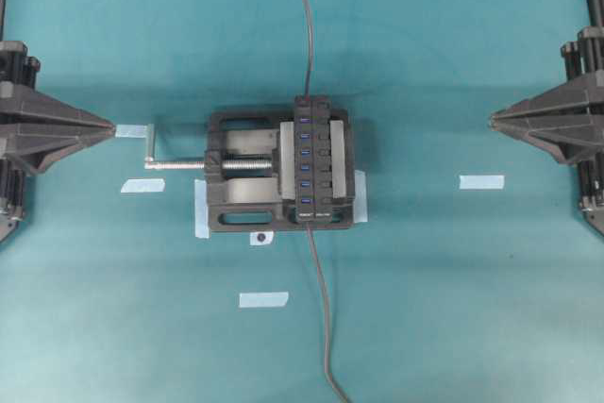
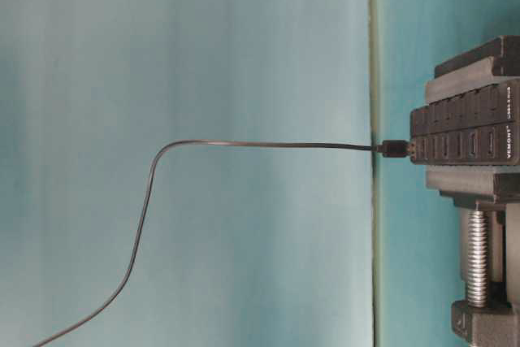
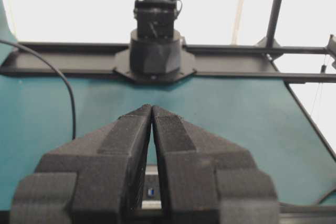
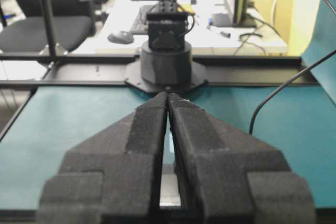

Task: Insert the USB into the second port from the front of the fixed hub.
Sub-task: 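Move the right gripper up and over toward the USB plug at the hub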

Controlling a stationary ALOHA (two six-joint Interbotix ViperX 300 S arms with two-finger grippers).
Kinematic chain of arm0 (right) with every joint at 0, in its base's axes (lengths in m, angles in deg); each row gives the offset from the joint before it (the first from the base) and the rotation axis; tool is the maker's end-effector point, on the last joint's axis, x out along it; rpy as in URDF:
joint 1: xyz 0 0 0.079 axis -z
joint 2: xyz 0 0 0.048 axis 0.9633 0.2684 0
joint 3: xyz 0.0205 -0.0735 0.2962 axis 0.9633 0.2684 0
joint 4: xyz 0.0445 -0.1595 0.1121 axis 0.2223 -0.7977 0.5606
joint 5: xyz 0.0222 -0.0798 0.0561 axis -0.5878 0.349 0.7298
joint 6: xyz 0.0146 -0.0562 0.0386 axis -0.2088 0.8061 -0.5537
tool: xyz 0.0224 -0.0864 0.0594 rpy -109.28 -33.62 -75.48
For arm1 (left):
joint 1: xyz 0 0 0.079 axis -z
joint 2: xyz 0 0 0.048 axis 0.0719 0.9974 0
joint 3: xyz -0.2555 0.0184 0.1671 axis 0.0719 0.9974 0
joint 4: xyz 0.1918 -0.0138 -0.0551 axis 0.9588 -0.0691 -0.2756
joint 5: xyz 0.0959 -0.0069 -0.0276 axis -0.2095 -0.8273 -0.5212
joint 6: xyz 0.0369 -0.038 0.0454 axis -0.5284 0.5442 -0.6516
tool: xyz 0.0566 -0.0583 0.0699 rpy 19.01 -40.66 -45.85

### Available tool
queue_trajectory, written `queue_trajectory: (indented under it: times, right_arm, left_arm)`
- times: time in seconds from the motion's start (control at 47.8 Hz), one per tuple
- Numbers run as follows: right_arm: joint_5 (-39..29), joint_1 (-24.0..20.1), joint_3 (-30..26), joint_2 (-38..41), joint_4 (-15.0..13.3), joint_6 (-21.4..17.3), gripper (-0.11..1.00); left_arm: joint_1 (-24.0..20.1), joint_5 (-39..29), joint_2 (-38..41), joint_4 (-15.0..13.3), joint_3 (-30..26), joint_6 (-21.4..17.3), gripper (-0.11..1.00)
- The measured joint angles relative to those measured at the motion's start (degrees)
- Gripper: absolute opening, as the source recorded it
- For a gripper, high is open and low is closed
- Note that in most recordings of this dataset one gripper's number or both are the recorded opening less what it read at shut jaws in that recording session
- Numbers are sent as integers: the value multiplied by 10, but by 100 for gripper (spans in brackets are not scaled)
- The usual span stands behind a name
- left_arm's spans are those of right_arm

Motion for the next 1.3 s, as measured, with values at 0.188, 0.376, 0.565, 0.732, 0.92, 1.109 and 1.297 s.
queue_trajectory:
  times: [0.188,0.376,0.565,0.732,0.92,1.109,1.297]
  right_arm:
    - [-41,11,3,11,25,-12,9]
    - [-110,25,1,24,33,-45,5]
    - [-142,33,-19,34,33,-50,5]
    - [-185,51,-44,58,31,-50,5]
    - [-258,69,-82,99,21,-50,5]
    - [-304,76,-118,151,11,-50,5]
    - [-317,79,-143,196,-2,-50,5]
  left_arm:
    - [-7,0,1,1,17,4,0]
    - [-8,-15,2,1,16,4,0]
    - [-8,-57,17,1,11,3,0]
    - [-7,-100,42,1,-2,3,0]
    - [-8,-116,69,1,-13,3,0]
    - [-8,-135,92,1,-22,4,0]
    - [-8,-171,115,2,-36,3,0]
